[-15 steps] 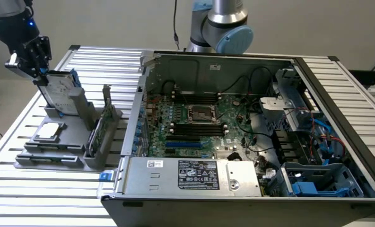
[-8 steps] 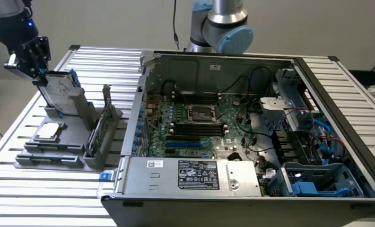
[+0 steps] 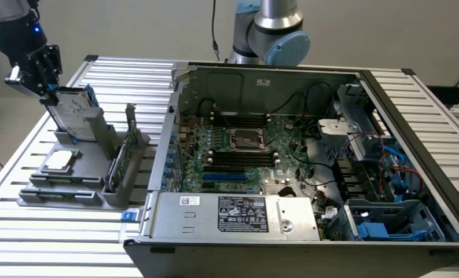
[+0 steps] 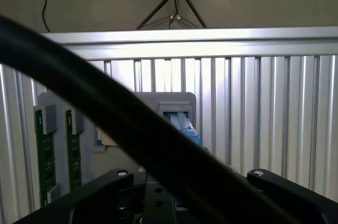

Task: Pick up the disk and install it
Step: 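Pick up the disk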

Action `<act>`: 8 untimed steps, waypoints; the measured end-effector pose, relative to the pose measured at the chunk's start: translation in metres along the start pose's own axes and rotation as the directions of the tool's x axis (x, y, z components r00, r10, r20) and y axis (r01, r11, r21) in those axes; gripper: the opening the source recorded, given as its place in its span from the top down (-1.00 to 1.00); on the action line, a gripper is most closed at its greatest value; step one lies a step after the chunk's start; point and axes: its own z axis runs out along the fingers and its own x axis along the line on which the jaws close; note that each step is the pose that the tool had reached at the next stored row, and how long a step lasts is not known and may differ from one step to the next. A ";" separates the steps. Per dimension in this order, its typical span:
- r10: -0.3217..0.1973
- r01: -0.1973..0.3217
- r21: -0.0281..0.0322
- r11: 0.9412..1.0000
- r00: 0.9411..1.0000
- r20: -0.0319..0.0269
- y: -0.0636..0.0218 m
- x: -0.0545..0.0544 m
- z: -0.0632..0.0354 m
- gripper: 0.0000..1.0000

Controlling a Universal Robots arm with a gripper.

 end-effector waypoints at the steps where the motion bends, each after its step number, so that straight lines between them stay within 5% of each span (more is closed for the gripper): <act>1: 0.000 0.000 0.000 1.000 1.000 0.000 0.0000 0.000 0.0000 0.35; 8: 0.000 0.000 0.000 1.000 1.000 0.000 -0.0001 0.000 -0.0028 0.35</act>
